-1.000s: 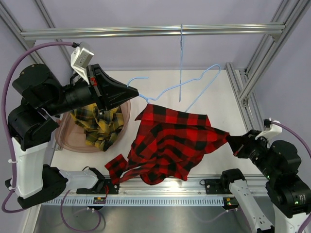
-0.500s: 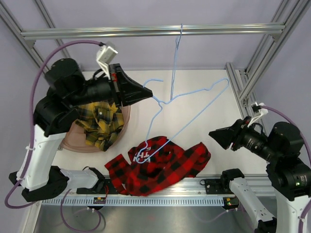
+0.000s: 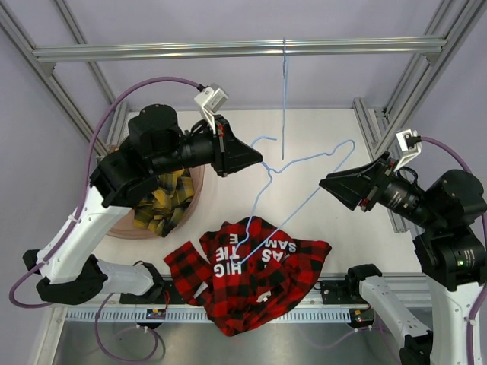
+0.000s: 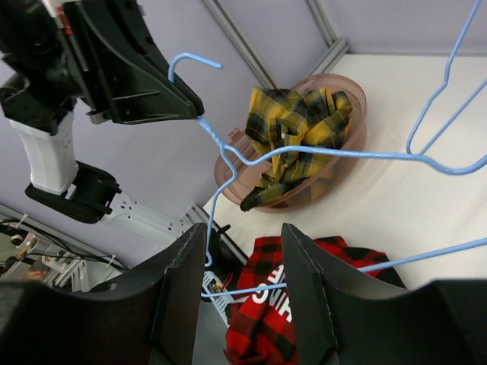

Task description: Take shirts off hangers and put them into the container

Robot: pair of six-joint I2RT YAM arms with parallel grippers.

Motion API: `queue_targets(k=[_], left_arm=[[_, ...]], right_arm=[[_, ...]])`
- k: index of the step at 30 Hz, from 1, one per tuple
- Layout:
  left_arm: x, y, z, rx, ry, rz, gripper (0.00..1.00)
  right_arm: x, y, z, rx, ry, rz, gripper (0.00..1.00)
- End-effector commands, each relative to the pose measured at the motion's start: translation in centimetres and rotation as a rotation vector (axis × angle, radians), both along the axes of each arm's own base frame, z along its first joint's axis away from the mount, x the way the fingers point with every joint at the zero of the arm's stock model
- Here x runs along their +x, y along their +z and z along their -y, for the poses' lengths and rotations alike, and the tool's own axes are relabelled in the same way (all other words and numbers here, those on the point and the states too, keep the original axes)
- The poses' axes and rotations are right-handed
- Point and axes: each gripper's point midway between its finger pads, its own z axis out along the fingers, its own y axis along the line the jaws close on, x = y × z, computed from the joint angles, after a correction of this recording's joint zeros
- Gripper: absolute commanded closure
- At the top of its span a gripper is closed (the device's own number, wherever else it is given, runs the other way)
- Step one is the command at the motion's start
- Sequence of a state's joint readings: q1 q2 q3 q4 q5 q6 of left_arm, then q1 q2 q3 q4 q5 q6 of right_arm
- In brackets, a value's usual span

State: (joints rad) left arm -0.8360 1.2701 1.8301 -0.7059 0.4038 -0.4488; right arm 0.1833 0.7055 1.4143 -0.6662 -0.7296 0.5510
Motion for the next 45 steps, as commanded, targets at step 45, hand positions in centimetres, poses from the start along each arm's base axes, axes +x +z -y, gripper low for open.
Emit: queue_targets(k=[45], left_arm=[[10.3, 3.6, 11.7, -0.083, 0.435, 0.095, 1.0]], right_arm=[[10.5, -10.7, 1.0, -0.273, -0.226, -0.196, 0.58]])
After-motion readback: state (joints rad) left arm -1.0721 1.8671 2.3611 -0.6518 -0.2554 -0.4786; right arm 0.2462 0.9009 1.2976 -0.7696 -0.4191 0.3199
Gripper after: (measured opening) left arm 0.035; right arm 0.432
